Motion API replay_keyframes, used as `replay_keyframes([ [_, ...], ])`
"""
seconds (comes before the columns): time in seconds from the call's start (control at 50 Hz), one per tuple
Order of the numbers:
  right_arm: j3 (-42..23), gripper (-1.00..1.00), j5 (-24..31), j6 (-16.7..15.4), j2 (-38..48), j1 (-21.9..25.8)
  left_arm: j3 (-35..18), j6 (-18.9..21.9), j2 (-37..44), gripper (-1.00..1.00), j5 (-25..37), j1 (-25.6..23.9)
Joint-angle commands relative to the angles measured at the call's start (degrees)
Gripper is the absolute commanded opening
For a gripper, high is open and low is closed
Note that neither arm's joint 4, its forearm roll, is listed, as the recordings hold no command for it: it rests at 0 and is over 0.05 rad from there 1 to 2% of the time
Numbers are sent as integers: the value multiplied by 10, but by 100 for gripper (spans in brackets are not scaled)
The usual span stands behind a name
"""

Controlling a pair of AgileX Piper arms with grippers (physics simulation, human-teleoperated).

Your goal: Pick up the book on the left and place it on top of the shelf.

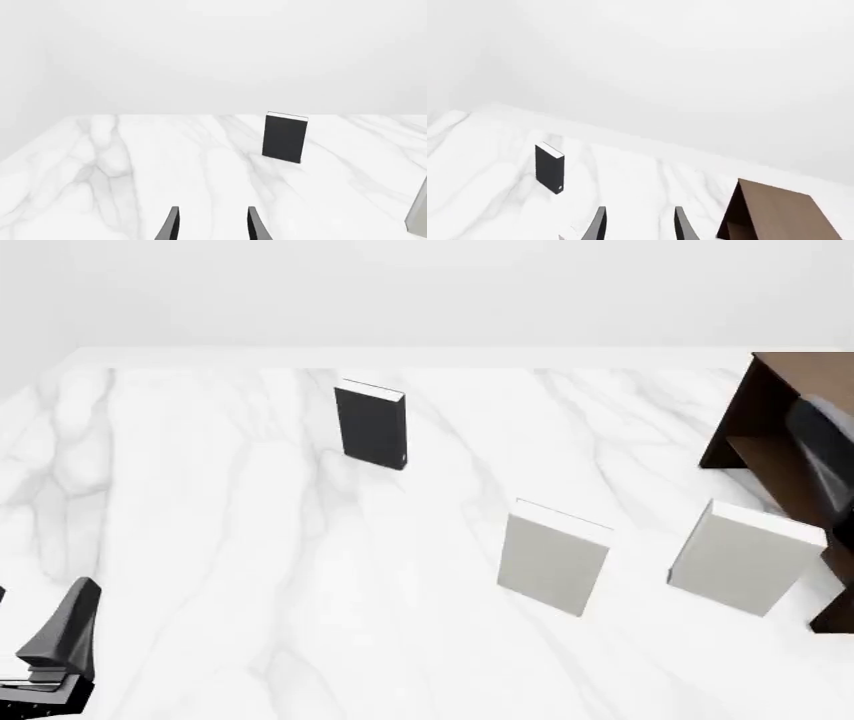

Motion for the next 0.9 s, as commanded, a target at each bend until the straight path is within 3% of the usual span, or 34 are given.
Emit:
replay_keyframes([
  [0.02,-81,100,-13,-45,109,37,0,0,0,100,0,0],
  [0.9,-135,100,-93,-70,293,73,0,0,0,100,0,0],
])
